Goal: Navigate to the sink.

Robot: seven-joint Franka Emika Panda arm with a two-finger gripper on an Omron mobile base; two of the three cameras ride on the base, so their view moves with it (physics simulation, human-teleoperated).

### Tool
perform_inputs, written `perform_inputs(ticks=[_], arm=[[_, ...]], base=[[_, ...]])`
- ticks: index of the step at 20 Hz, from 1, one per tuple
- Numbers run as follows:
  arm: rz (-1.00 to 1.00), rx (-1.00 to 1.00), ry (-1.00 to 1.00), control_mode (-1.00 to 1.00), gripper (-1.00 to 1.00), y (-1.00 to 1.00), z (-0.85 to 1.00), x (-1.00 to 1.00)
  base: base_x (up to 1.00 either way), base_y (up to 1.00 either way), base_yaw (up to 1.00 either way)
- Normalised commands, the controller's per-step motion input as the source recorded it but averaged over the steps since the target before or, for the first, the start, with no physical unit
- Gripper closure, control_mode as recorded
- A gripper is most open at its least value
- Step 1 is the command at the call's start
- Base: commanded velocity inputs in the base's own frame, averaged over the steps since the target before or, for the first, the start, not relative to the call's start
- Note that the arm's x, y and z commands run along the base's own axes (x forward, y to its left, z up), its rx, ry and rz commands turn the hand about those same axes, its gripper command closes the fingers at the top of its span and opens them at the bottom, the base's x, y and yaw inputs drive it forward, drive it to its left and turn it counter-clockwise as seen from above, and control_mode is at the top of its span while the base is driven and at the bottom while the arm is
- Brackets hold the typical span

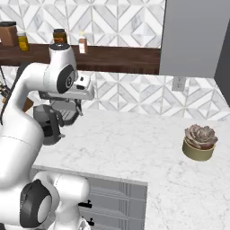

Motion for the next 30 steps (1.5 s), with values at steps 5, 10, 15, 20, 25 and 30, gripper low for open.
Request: perform_inputs(ticks=[5,10,15,20,25,30], arm=[[0.00,0.00,0.00,-1.00,-1.00,0.03,0.00,-0.35],[0.02,0.00,0.00,1.00,-1.00,0.06,0.00,-0.10],[0.00,0.00,0.00,1.00,-1.00,0.00,0.00,0.00],[0.00,0.00,0.00,1.00,-1.00,0.00,0.00,0.00],[0.00,0.00,0.00,1.00,-1.00,0.00,0.00,0.00],[0.00,0.00,0.00,1.00,-1.00,0.00,0.00,0.00]], base=[[0.00,0.00,0.00],[-0.22,0.68,0.14],[0.00,1.00,0.27],[0.00,1.00,0.26],[-0.11,1.00,0.31],[-0.38,1.00,0.56]])
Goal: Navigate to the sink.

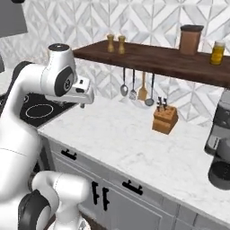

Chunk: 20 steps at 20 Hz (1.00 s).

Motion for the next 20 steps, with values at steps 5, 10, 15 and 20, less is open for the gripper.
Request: perform_inputs(ticks=[5,10,15,20], arm=[[0.00,0.00,0.00,1.00,-1.00,0.00,0.00,0.00],[0.00,0.00,0.00,1.00,-1.00,0.00,0.00,0.00],[0.00,0.00,0.00,1.00,-1.00,0.00,0.00,0.00],[0.00,0.00,0.00,1.00,-1.00,0.00,0.00,0.00]], base=[[-0.42,0.96,0.75],[-0.29,0.74,0.84],[-0.18,0.54,0.89],[-0.07,0.05,1.00]])
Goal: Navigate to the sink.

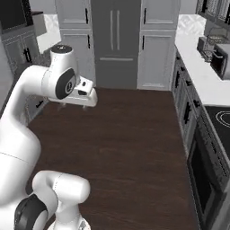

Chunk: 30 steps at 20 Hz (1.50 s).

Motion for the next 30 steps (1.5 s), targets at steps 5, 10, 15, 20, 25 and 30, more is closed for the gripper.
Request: perform_inputs(ticks=[5,10,15,20,25,30], arm=[[0.00,0.00,0.00,1.00,-1.00,0.00,0.00,0.00],[0.00,0.00,0.00,1.00,-1.00,0.00,0.00,0.00],[0.00,0.00,0.00,1.00,-1.00,0.00,0.00,0.00],[0.00,0.00,0.00,1.00,-1.00,0.00,0.00,0.00],[0.00,0.00,0.00,1.00,-1.00,0.00,0.00,0.00],[0.00,0.00,0.00,1.00,-1.00,0.00,0.00,0.00]], base=[[-0.04,0.00,1.00],[-0.05,0.00,1.00],[-0.05,0.00,1.00],[-0.05,0.00,1.00],[-0.04,0.00,1.00],[0.00,0.00,1.00]])
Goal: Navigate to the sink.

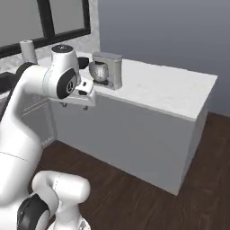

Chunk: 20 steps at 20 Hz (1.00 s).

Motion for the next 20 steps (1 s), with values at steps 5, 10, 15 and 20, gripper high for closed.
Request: perform_inputs(ticks=[5,10,15,20], arm=[[0.00,0.00,0.00,1.00,-1.00,0.00,0.00,0.00],[0.00,0.00,0.00,1.00,-1.00,0.00,0.00,0.00],[0.00,0.00,0.00,1.00,-1.00,0.00,0.00,0.00],[0.00,0.00,0.00,1.00,-1.00,0.00,0.00,0.00]], base=[[0.00,0.00,0.98],[0.24,0.00,0.84],[1.00,-0.08,0.47],[1.00,-0.28,0.26]])
